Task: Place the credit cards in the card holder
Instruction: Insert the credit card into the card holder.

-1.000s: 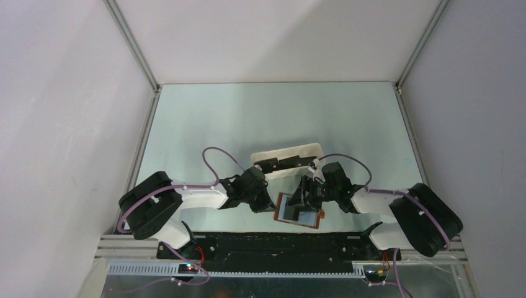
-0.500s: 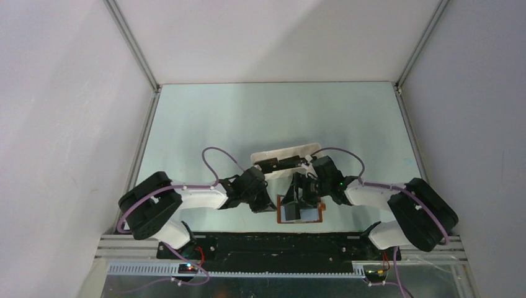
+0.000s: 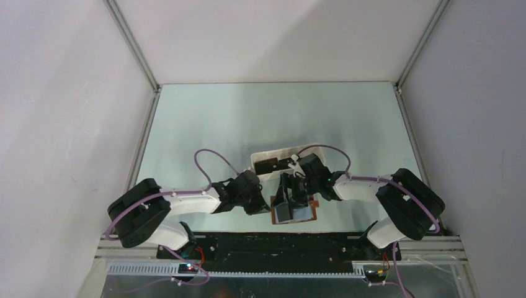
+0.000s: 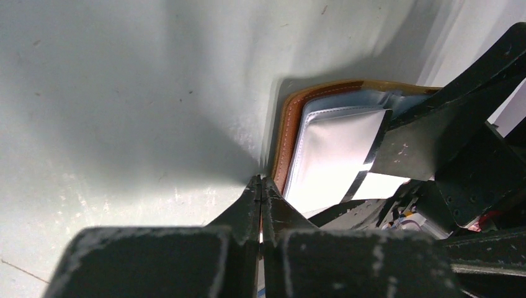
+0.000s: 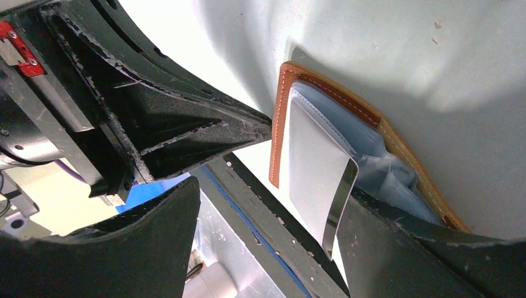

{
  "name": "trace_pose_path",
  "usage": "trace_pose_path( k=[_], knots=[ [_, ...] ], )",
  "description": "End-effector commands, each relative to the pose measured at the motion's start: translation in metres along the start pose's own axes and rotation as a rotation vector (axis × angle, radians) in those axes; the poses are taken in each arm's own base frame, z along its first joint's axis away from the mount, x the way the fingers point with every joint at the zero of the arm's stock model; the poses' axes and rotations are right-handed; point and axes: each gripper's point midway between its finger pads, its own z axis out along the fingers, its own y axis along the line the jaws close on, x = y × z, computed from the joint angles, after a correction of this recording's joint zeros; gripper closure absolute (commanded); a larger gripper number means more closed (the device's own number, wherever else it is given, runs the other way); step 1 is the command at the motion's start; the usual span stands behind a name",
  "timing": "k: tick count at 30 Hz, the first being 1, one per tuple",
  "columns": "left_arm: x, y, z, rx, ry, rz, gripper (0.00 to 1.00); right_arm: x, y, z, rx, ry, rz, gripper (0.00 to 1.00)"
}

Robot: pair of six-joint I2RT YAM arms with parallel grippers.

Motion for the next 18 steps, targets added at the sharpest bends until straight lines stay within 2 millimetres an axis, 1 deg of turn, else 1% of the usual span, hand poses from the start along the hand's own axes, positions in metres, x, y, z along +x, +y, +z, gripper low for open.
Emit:
trace_pose_path(
  k=[1,2,3,4,5,8,14,18],
  knots=[
    [-0.011,-0.011,-0.005,0.049,-0.063,-0.041,1.0,0.008,-0.01,-0.002,0.09,0.024,-0.022,0.2],
    [-0.012,-0.009,-0.006,0.048,-0.073,-0.048,1.0,0.007,-0.008,-0.006,0.095,0.015,-0.033,0.19],
    [-0.013,-0.008,-0.007,0.048,-0.078,-0.053,1.0,0.008,-0.013,-0.008,0.127,0.011,-0.041,0.19],
    [-0.014,-0.007,-0.008,0.049,-0.089,-0.066,1.0,0.007,-0.011,-0.011,0.134,-0.001,-0.057,0.18],
    [-0.016,-0.006,-0.009,0.049,-0.095,-0.076,1.0,0.006,-0.016,-0.014,0.169,-0.009,-0.072,0.18],
    [-0.019,-0.002,-0.013,0.056,-0.117,-0.093,1.0,0.002,-0.011,-0.023,0.19,-0.038,-0.126,0.16],
    [-0.02,-0.007,-0.014,0.1,-0.115,-0.107,1.0,-0.001,-0.003,-0.034,0.2,-0.053,-0.185,0.14],
    [-0.02,-0.011,-0.013,0.114,-0.109,-0.104,1.0,0.0,-0.007,-0.04,0.251,-0.042,-0.198,0.11]
  ],
)
